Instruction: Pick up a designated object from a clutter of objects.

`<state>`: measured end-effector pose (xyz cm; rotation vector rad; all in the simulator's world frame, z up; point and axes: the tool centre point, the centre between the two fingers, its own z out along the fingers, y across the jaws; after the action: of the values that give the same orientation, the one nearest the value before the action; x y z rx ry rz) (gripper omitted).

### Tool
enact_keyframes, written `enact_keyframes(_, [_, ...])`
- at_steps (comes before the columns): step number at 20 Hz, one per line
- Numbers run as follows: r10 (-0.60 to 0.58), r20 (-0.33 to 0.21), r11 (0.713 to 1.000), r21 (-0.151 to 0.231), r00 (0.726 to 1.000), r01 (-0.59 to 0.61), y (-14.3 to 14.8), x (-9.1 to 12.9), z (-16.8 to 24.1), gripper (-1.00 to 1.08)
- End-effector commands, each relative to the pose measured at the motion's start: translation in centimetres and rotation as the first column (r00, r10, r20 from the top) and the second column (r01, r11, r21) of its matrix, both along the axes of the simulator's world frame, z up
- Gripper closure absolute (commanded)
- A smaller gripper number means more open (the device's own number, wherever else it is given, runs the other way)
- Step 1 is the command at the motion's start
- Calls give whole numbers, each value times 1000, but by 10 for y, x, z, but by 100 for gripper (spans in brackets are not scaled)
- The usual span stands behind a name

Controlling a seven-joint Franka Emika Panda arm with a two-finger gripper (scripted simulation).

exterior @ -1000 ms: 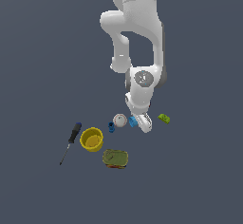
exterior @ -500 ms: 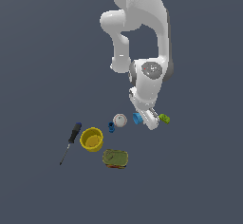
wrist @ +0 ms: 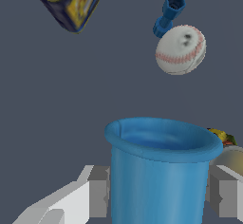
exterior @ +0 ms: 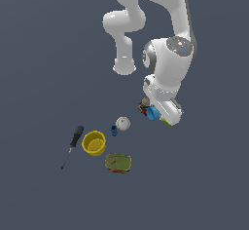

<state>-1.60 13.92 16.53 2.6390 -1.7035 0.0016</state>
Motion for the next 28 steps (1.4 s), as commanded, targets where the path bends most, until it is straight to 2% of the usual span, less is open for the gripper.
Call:
enact_keyframes(1, [0,1,1000,0,1000,0,11,3,26,108])
enact_keyframes(16, [0,0,1000,0,1000,0,77,26,164,108])
enact_keyframes(28, [0,0,1000,1,1000,0,101,37,212,108])
